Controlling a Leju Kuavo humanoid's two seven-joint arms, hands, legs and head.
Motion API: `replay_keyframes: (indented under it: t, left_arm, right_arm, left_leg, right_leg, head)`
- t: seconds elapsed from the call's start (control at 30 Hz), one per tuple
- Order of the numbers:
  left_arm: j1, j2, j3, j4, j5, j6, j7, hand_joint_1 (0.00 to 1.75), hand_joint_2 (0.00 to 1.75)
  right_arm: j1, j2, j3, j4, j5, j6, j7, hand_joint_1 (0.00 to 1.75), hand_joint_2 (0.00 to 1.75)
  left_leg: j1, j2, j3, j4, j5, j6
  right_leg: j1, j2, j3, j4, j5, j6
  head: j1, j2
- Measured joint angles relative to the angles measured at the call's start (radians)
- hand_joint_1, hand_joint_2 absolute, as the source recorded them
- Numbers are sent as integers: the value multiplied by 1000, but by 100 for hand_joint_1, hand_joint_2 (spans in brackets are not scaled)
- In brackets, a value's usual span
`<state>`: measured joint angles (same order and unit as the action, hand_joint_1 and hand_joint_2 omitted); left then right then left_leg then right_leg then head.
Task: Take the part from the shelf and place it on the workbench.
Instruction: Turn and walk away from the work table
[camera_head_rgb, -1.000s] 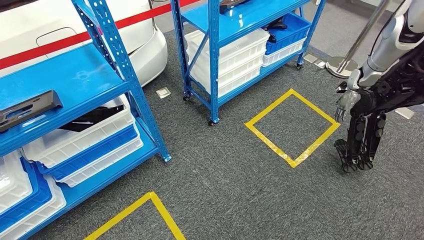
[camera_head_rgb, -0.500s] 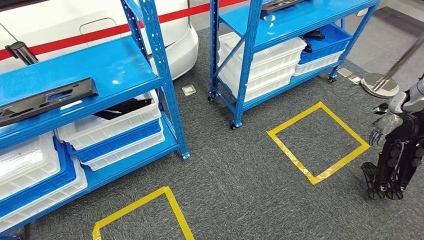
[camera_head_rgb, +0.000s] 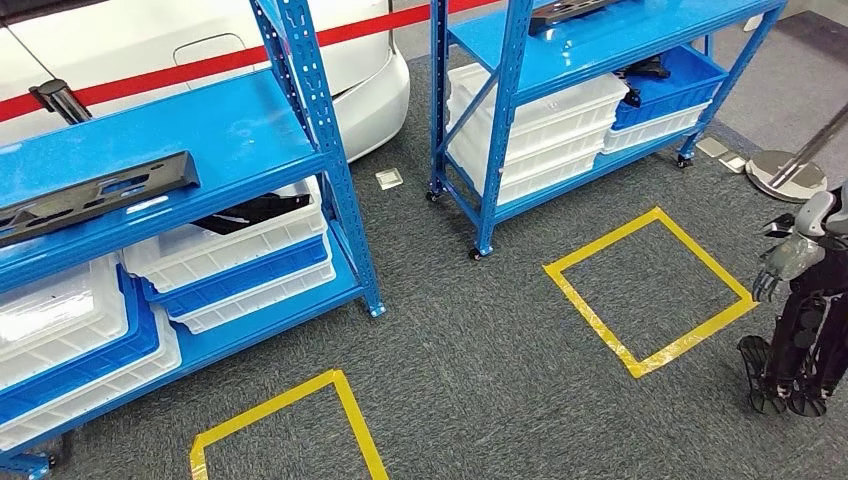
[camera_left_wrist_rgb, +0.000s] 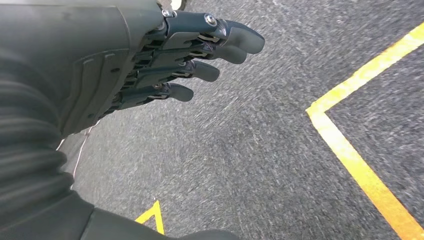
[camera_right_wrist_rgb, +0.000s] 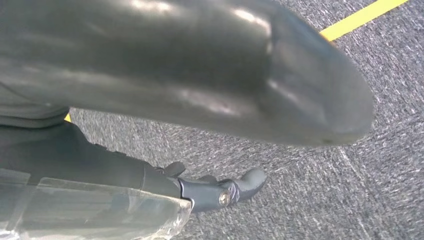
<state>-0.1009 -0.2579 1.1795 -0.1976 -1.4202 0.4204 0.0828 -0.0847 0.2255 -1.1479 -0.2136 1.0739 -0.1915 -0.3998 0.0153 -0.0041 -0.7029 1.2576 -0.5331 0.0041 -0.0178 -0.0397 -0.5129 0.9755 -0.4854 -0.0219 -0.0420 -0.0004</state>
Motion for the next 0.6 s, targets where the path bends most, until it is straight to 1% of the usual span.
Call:
replay_keyframes:
  t: [0.1,0.17,0.2,0.23,0.27,0.3,0.33,0.37,0.4,0.43,0.47,0.5,0.53,0.57,0.6]
  left_arm:
    - [0,0,0,0,0,0,0,0,175]
    - [0,0,0,0,0,3,0,0,175]
    - [-1,0,-1,0,-1,7,1,0,175]
    - [-3,0,-2,0,-1,12,1,0,175]
    - [-4,0,-4,0,-2,18,2,0,175]
    - [-6,-1,-5,0,-3,23,3,0,175]
    - [-7,-2,-7,0,-3,27,4,0,175]
    - [-6,-3,-10,0,-3,29,5,0,175]
    - [-5,-5,-11,0,-2,34,7,0,175]
    - [-4,-6,-13,0,-1,41,10,0,175]
    - [-4,-6,-13,0,1,49,14,0,175]
    - [-4,-7,-13,0,3,58,19,0,175]
    - [-4,-8,-13,0,3,66,23,0,175]
    - [-4,-8,-14,0,3,70,26,0,175]
    - [-3,-8,-14,0,2,74,30,0,175]
  right_arm:
    - [0,0,0,0,0,0,0,0,0]
    - [0,1,1,0,1,0,0,0,0]
    - [0,2,2,0,2,0,0,0,0]
    - [-1,2,4,0,4,0,0,0,0]
    - [-1,3,6,0,5,-1,0,0,0]
    - [-2,3,10,0,7,-1,0,0,0]
    - [-1,2,13,0,9,-2,0,0,0]
    - [-1,-1,16,0,11,-2,-1,0,0]
    - [1,-4,18,0,15,-2,-1,0,0]
    - [1,-7,20,0,21,0,-1,0,0]
    - [1,-9,23,0,28,1,-1,0,0]
    - [0,-11,27,0,34,2,0,0,0]
    - [-1,-13,31,0,39,4,1,0,0]
    - [-1,-13,33,0,43,4,3,0,0]
    - [-2,-13,37,0,45,4,5,0,0]
  left_leg:
    - [0,0,3,-6,3,0]
    - [-2,9,49,-93,45,8]
    - [-5,26,80,-153,67,16]
    - [-11,41,109,-210,87,24]
    - [-16,47,119,-234,90,32]
    - [-18,44,129,-258,97,43]
    - [-18,23,133,-268,103,50]
    - [-16,-4,137,-277,110,57]
    - [-13,-29,142,-284,116,60]
    - [-13,-49,142,-284,115,58]
    - [-14,-64,143,-282,115,54]
    - [-17,-73,143,-280,112,49]
    - [-19,-80,143,-278,109,43]
    - [-21,-86,142,-277,106,38]
    - [-20,-93,141,-276,103,32]
  right_leg:
    - [0,0,0,0,0,0]
    - [2,-7,5,-1,-3,2]
    - [3,-11,8,-1,-5,3]
    - [4,-17,12,-2,-8,7]
    - [6,-26,16,-5,-10,13]
    - [8,-18,6,22,-27,17]
    - [9,-5,-31,96,-61,20]
    - [8,10,-67,158,-81,27]
    - [5,32,-93,196,-90,33]
    - [2,43,-93,177,-74,43]
    - [0,58,-64,101,-37,52]
    - [-1,73,-36,35,-11,51]
    - [-1,86,-20,-3,4,46]
    - [0,92,-16,-15,9,39]
    - [1,88,-12,-16,12,31]
  head:
    - [0,0]
    - [0,0]
    - [1,0]
    - [0,0]
    - [0,0]
    - [1,0]
    - [3,0]
    - [6,0]
    - [9,0]
    - [10,0]
    - [11,0]
    - [11,0]
    - [11,0]
    - [11,0]
    - [11,0]
